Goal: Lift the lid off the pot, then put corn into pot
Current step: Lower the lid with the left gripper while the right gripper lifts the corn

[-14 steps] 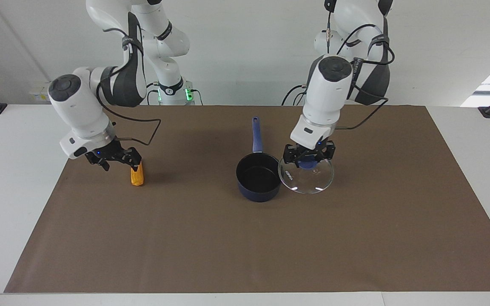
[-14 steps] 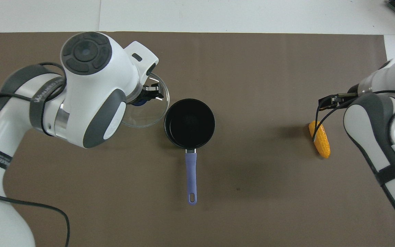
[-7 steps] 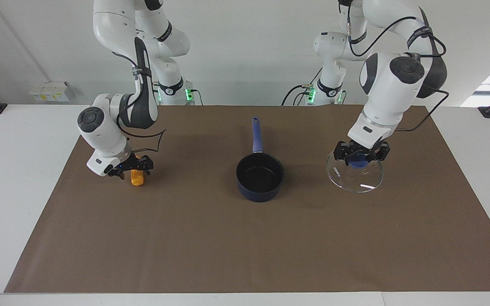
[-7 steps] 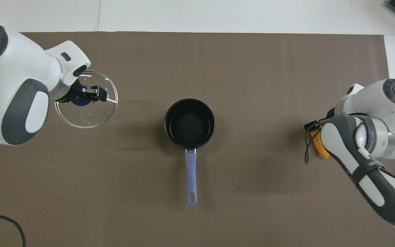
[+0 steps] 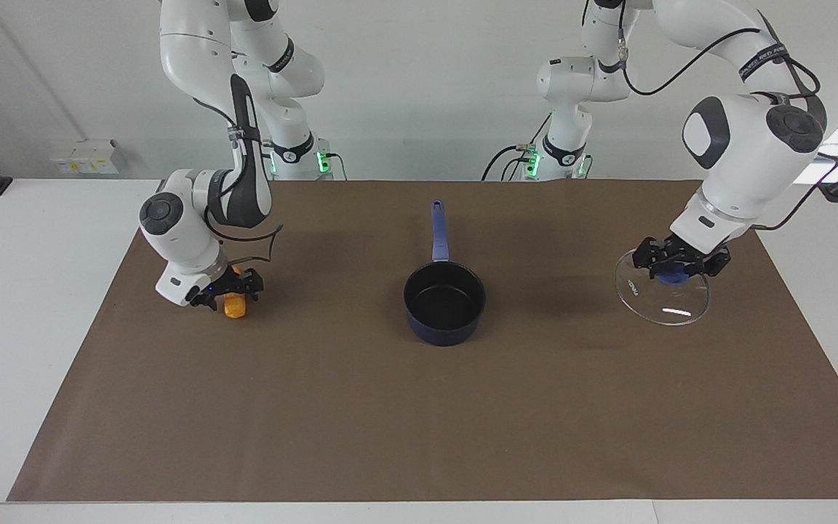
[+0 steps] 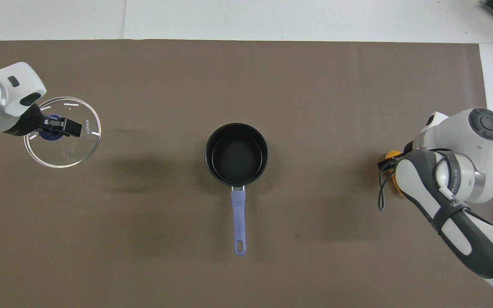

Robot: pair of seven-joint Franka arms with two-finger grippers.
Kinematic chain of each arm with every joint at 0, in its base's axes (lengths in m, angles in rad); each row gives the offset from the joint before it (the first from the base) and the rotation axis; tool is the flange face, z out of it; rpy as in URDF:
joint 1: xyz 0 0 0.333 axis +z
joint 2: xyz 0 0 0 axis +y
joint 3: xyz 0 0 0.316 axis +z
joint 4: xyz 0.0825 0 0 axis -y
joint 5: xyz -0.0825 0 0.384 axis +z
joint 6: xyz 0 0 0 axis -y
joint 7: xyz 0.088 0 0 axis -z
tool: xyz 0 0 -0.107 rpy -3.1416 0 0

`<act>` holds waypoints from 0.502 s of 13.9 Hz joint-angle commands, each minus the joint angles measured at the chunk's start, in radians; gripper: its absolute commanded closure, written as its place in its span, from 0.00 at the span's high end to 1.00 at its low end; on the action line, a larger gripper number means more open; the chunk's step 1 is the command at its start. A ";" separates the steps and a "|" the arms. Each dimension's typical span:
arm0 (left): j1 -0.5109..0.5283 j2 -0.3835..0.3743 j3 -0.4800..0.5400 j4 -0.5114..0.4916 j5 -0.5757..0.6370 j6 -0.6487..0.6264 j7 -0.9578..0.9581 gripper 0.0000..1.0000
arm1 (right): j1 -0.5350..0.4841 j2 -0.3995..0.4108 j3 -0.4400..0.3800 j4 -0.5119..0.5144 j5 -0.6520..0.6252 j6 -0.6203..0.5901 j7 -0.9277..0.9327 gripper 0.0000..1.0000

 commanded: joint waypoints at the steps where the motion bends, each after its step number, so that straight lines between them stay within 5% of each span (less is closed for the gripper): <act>1: 0.049 -0.114 -0.011 -0.204 -0.027 0.141 0.084 0.00 | -0.009 0.002 0.004 -0.015 -0.009 0.015 -0.034 0.23; 2: 0.063 -0.142 -0.011 -0.261 -0.028 0.173 0.091 0.00 | -0.008 0.002 0.004 -0.011 -0.009 0.006 -0.052 0.00; 7: 0.127 -0.194 -0.009 -0.419 -0.028 0.206 0.098 0.00 | -0.011 0.016 0.004 0.116 -0.007 -0.117 -0.044 0.00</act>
